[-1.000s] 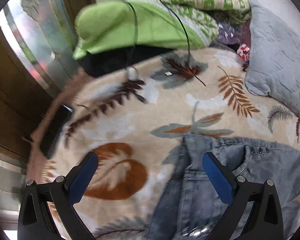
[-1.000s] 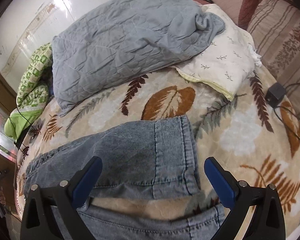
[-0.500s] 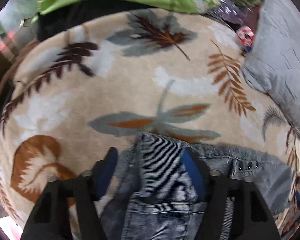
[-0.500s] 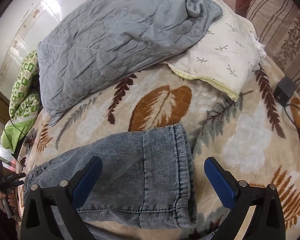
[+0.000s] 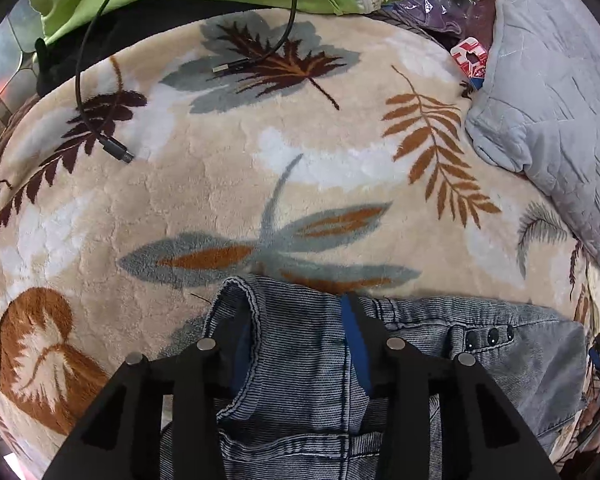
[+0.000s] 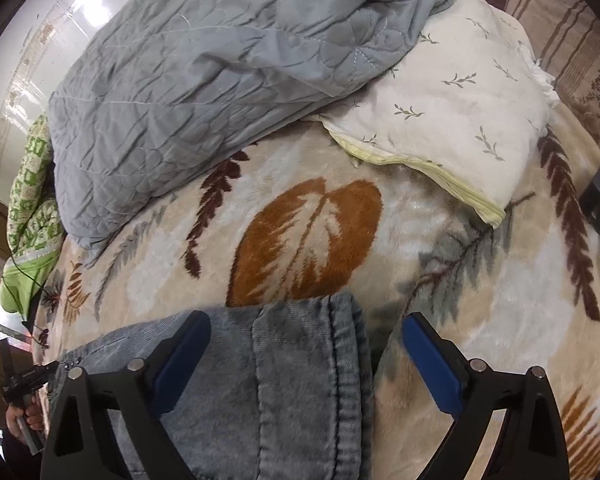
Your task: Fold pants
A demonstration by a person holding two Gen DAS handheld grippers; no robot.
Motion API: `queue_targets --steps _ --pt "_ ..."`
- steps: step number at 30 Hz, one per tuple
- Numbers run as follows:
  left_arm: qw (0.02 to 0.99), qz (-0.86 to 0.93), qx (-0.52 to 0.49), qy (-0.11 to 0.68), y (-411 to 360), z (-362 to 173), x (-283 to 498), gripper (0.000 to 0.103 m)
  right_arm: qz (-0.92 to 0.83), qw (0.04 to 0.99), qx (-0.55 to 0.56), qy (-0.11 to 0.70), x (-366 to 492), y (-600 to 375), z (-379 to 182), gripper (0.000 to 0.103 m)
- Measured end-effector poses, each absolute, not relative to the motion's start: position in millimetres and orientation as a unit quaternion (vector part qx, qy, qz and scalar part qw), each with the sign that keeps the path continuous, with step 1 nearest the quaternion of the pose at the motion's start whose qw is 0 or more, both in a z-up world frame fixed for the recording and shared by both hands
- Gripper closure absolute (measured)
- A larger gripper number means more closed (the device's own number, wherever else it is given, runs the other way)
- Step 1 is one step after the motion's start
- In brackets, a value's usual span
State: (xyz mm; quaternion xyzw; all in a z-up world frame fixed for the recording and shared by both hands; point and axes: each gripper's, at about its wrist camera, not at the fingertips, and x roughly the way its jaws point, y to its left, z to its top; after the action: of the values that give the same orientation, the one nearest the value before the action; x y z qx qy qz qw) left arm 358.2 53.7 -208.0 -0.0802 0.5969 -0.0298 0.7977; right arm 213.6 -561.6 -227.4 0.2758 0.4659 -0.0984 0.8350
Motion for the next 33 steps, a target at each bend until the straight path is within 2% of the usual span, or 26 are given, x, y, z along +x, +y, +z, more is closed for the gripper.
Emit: queue_targets --steps 3,4,5,7,8,9,10,24,33 --pt "0.806 -0.032 -0.067 0.588 50.5 -203.7 352.7 0.079 -0.090 0.822 0.292 0.481 226.5 -560.9 -242.5 0.020" --pt "0.807 -0.032 -0.068 0.586 50.0 -202.4 352.6 0.090 -0.099 0.817 0.278 0.496 232.0 -557.2 -248.0 0.022" --pt "0.807 -0.032 -0.075 0.585 51.5 -200.4 351.9 0.095 -0.109 0.814 0.259 0.509 237.1 -552.9 -253.5 0.023" --pt "0.811 -0.030 -0.081 0.579 55.3 -197.0 351.4 0.099 -0.115 0.818 0.240 0.510 240.6 -546.9 -256.0 0.035" --pt "0.814 -0.029 -0.081 0.575 53.9 -195.0 351.4 0.100 -0.117 0.824 0.234 0.503 239.9 -545.0 -253.0 0.041" --pt "0.818 -0.030 -0.080 0.569 54.4 -191.5 350.1 0.100 -0.117 0.826 0.233 0.500 238.5 -543.9 -249.4 0.058" --pt "0.822 -0.031 -0.080 0.563 55.0 -187.1 348.1 0.100 -0.108 0.827 0.243 0.496 236.3 -543.7 -245.9 0.068" --pt "0.873 -0.091 -0.142 0.458 75.7 -78.7 296.8 0.101 -0.117 0.898 0.217 0.365 176.9 -529.6 -115.6 0.072" --pt "0.872 -0.095 -0.163 0.451 94.6 -74.8 263.4 0.101 -0.121 0.887 0.265 0.359 129.9 -526.7 -136.7 0.072"
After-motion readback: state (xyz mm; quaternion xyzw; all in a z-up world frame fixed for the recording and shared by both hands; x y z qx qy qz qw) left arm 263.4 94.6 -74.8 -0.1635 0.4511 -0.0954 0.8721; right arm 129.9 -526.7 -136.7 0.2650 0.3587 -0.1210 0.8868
